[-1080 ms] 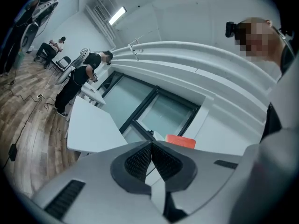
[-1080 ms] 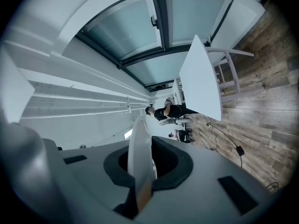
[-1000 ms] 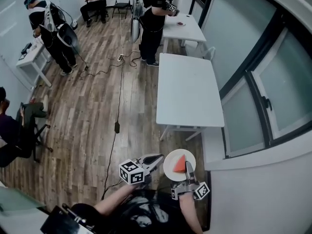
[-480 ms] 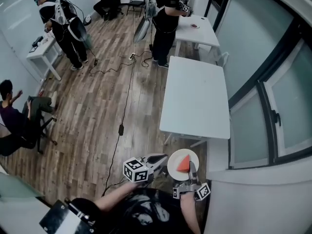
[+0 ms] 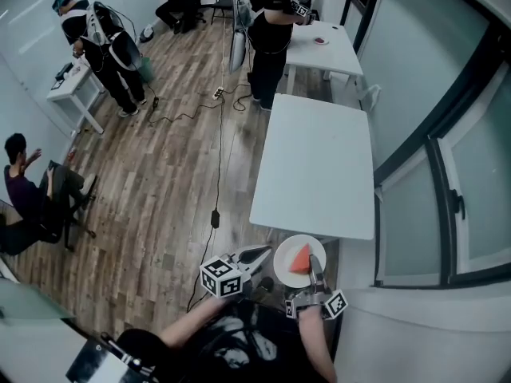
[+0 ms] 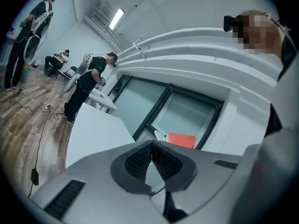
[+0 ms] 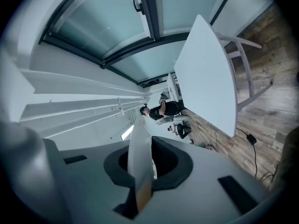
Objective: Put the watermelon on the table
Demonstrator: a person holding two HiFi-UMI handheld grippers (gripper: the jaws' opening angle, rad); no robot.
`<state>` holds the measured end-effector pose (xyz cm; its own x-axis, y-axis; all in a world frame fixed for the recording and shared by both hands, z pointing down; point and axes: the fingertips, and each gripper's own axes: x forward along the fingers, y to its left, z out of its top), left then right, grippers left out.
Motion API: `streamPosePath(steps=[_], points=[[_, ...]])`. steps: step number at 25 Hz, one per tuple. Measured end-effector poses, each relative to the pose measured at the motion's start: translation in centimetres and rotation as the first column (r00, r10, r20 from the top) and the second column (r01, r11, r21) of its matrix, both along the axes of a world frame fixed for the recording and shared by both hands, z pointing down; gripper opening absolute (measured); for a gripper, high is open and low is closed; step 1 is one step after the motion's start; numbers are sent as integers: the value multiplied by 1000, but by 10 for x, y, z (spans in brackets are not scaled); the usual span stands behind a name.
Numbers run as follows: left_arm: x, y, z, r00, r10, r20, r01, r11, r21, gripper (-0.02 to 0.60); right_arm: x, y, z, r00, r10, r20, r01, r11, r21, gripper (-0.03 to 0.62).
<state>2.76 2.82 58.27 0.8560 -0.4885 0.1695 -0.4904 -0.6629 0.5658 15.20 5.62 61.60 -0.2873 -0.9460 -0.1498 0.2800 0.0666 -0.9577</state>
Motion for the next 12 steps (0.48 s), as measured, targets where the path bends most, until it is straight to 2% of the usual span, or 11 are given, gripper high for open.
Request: streamPosePath(steps=[6, 12], points=[[5, -25, 18, 999, -18, 28, 20, 998, -62, 6, 8, -25, 20, 1000, -15, 22, 16, 998, -61, 26], [16, -84, 18, 999, 20, 32, -18, 999, -50, 6, 16, -74, 26, 1000, 20, 20, -19, 997, -76, 26]])
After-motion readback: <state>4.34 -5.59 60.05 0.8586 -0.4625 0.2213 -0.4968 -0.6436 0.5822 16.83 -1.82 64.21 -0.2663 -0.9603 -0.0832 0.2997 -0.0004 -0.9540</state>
